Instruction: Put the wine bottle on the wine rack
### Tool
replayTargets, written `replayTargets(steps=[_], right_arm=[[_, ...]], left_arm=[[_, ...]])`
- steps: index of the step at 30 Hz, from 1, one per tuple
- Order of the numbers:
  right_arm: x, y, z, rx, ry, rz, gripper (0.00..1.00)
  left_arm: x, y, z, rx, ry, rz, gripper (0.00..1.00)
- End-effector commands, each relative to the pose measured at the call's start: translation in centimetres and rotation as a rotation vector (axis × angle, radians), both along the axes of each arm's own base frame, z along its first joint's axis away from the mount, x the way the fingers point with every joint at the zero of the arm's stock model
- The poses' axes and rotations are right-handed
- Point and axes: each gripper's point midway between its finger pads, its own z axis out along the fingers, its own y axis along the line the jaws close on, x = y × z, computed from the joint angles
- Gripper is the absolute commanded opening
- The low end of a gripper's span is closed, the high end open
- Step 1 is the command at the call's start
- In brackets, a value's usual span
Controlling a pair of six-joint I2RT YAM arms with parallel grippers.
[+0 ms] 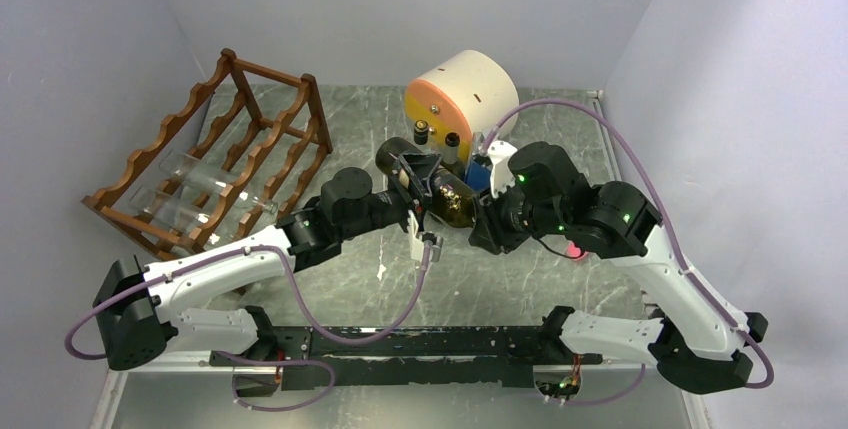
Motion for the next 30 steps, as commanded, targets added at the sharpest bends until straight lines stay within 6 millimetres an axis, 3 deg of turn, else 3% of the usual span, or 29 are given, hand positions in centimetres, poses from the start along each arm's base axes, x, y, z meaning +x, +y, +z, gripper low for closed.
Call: replayTargets(steps=[1,5,8,10,12,13,16,20,27,30], right_arm=[[1.1,0.4,1.9,0.063,-0.072,-0.034,0.0],[1.4,0.3,2.2,0.07,-0.089,-0.049,0.0],[1.4,0.5,2.5,0.083,-0.095,-0.047,0.0],[1.4,0.6,2.5,0.09,-0.092,-0.041,0.0],[1.2,1.0,2.5,0.093,-0.081,-0.027,0.0],[1.1,1.1,2.4,0.093,-0.073,-0.017,0.0],[1.0,1.6,1.8,0.073,-0.044,0.005,0.24],[1.1,1.9,0.7,0.039,-0.013,0.016,0.4],[1.2,2.4,-1.5,-0.017,0.034,0.039,0.42],[1.1,2.6,-1.9,-0.019,0.044,0.052,0.22]], left_arm=[[0.0,0.2,3.6,-0.121,-0.031,0.014,0.67],[0.1,0.4,3.4,-0.12,-0.025,0.026,0.72],[0.2,0.5,3.2,-0.104,-0.033,0.032,0.66],[0.6,0.4,3.0,-0.08,-0.051,0.043,0.45],[0.7,0.2,3.5,-0.064,-0.086,0.04,0.17],[0.6,0.0,3.7,-0.059,-0.1,0.027,0.09],[-0.1,-0.4,4.7,-0.061,-0.132,-0.021,0.07],[-1.0,-0.7,6.3,-0.078,-0.126,-0.067,0.07],[-1.1,-0.4,7.8,-0.132,-0.101,-0.055,0.07],[-0.8,-0.4,7.5,-0.127,-0.084,-0.038,0.07]])
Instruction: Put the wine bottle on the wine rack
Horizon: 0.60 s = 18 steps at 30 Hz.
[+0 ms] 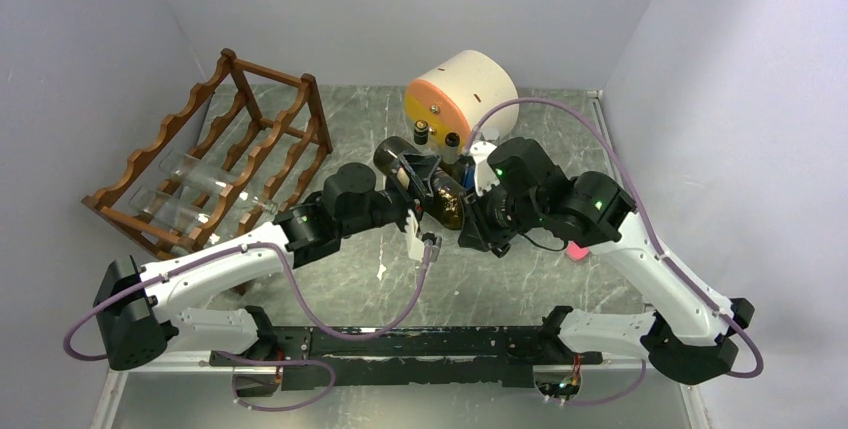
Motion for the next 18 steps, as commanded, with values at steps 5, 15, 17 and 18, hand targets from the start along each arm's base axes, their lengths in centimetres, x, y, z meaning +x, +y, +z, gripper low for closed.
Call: replayTargets(steps=[5,15,17,18], right_arm=[[1.3,0.8,0.8,0.045,-0.068,-0.01,0.0],[3.9,-1.2,5.4,0.148,-0.282,-0.185,0.0],[3.9,-1.2,5.5,0.163,-0.293,-0.189,0.0],[3.9,-1.1,5.5,0.17,-0.293,-0.182,0.0]], left_arm=[[0.0,-0.5,7.3,-0.215,-0.074,0.006,0.41],[-0.7,0.4,4.1,-0.181,0.076,0.022,0.99],[-1.3,0.8,4.0,-0.184,0.115,0.015,0.99],[-1.6,1.1,4.1,-0.194,0.132,0.014,0.99]])
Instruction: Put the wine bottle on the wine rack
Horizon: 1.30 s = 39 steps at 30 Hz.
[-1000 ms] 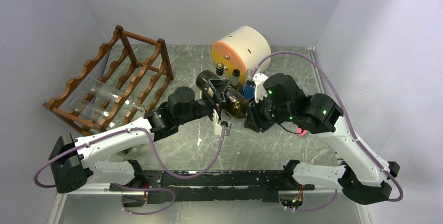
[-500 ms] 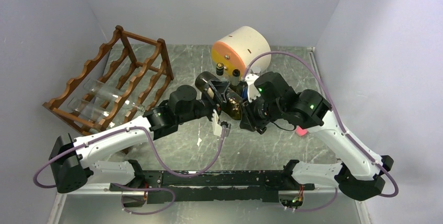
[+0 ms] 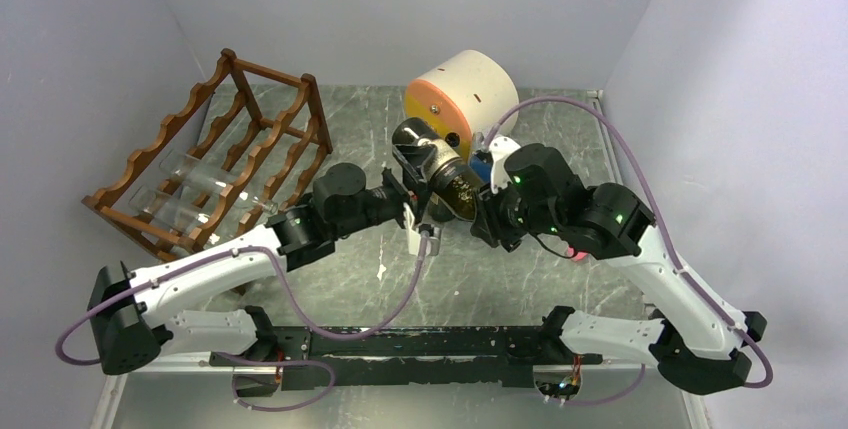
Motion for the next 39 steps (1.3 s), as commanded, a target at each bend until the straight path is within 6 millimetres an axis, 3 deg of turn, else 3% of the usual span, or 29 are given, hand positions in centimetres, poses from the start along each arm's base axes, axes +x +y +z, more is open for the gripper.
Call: replayTargets(steps=[1,6,11,14,16,19,22,29,34,39], right_arm=[[2.2,1.1,4.4,0.172,-0.178,-0.053,0.0],[1.6,2.7,3.1,0.212,-0.154,0.026,0.0],[1.5,4.7,1.4,0.239,-0.136,0.104,0.0],[1.4,6.5,0.5,0.267,-0.118,0.172,0.0],[1.7,7.5,-0.2,0.276,-0.108,0.194,0.0],[2.3,9.2,-1.1,0.29,-0.101,0.218,0.0],[2.9,11.1,-2.0,0.297,-0.099,0.232,0.0],[4.1,15.8,-4.6,0.222,-0.143,0.237,0.0],[5.4,18.5,-5.9,0.188,-0.157,0.238,0.0],[6.3,20.3,-6.0,0.193,-0.165,0.243,0.0]], left_arm=[[-1.7,1.1,2.2,-0.083,0.082,-0.021,0.99],[-3.3,3.2,4.4,-0.17,0.185,-0.013,0.99],[-3.9,7.4,9.8,-0.456,0.302,0.091,0.99],[-3.4,10.8,13.9,-0.76,0.495,0.212,0.99],[-2.8,12.7,15.1,-0.864,0.605,0.319,0.98],[-2.9,14.1,15.0,-0.92,0.692,0.387,0.98],[-3.4,14.0,14.7,-0.942,0.764,0.38,0.98],[-2.4,16.4,13.6,-1.053,0.871,0.586,0.99],[-3.4,18.9,12.5,-1.1,0.914,0.64,0.99],[-5.1,22.1,13.1,-1.084,0.886,0.651,0.99]])
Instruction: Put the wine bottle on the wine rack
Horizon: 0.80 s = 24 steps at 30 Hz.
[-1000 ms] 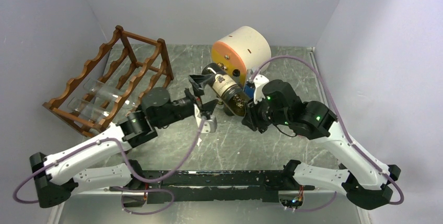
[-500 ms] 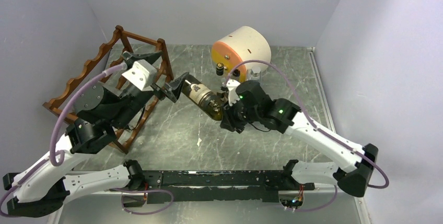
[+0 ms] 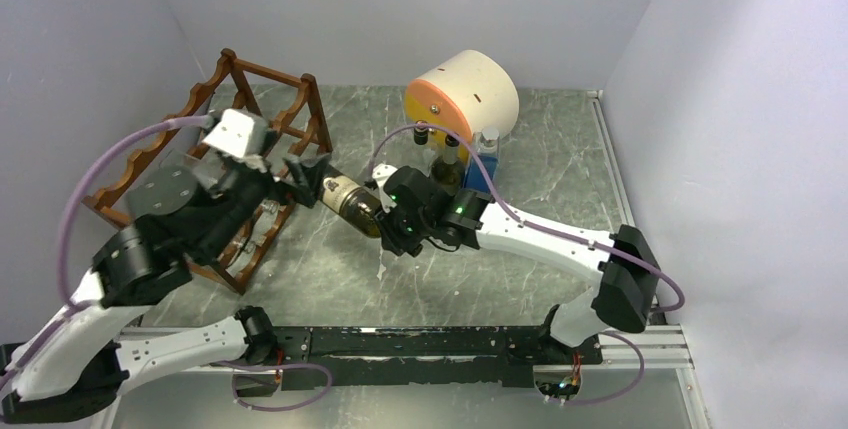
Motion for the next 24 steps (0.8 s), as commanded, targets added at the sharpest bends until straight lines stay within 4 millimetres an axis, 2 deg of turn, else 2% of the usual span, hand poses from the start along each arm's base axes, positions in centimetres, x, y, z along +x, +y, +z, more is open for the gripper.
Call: replayTargets(steps=[1,5,12,24], right_arm=[[3.4,4.6,7.4,0.234,-0.179,-0.012,0.0],[4.0,5.9,7.0,0.234,-0.18,0.0,0.0],[5.4,8.6,7.3,0.233,-0.199,0.025,0.0],[6.5,11.0,6.5,0.205,-0.205,0.077,0.0]], left_arm=[[-1.4,4.1,1.0,-0.011,0.01,0.072,0.99],[-2.3,6.1,1.5,0.004,-0.018,0.082,1.0],[-3.1,7.6,2.2,-0.029,-0.048,0.091,1.0],[-3.4,8.2,2.1,-0.036,-0.022,0.095,1.0]])
